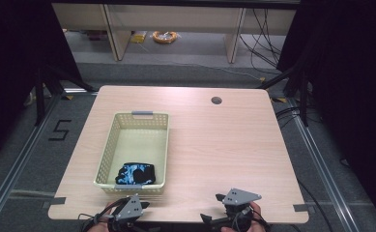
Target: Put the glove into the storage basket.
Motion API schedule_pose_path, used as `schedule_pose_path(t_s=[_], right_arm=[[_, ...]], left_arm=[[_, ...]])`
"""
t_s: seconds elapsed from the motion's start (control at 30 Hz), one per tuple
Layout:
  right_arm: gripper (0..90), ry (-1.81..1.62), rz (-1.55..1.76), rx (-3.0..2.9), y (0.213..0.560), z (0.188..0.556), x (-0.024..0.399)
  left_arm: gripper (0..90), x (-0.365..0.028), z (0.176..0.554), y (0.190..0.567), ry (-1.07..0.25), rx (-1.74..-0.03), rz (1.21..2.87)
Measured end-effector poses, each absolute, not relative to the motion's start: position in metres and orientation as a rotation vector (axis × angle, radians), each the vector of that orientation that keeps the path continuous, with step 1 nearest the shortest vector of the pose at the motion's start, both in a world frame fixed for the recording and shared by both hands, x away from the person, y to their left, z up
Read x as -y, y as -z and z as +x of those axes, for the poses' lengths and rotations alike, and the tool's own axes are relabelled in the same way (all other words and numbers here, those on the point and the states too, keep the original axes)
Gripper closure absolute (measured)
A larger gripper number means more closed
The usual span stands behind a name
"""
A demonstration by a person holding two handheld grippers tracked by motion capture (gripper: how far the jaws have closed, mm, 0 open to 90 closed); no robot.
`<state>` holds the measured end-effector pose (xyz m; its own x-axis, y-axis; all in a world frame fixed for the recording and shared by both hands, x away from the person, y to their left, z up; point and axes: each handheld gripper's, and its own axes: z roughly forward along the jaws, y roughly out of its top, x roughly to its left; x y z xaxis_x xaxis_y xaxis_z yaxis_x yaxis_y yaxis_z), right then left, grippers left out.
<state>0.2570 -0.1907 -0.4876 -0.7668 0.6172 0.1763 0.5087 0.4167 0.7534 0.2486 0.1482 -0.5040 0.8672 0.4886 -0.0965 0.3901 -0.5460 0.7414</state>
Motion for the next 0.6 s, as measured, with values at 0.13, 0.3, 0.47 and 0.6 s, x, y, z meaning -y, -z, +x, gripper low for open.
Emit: schedule_pose_path(t_s=[0.13, 0.3, 0.47, 0.6], right_arm=[[17.2, -1.227, 1.014, -2.542, 0.4920, 0.2504, 0.1901], [17.3, -1.231, 1.005, -2.545, 0.4967, 0.2467, 0.1901], [17.3, -1.234, 0.987, -2.540, 0.4969, 0.2468, 0.1906], [17.3, -1.239, 0.982, -2.537, 0.4968, 0.2471, 0.1910]], left_arm=[[16.1, -0.1493, 0.2499, 0.5048, -0.154, -0.620, 2.201], [16.0, -0.1481, 0.2483, 0.5062, -0.138, -0.645, 2.189], [16.0, -0.1477, 0.2478, 0.5061, -0.154, -0.638, 2.199], [16.0, -0.1476, 0.2476, 0.5062, -0.150, -0.645, 2.193]])
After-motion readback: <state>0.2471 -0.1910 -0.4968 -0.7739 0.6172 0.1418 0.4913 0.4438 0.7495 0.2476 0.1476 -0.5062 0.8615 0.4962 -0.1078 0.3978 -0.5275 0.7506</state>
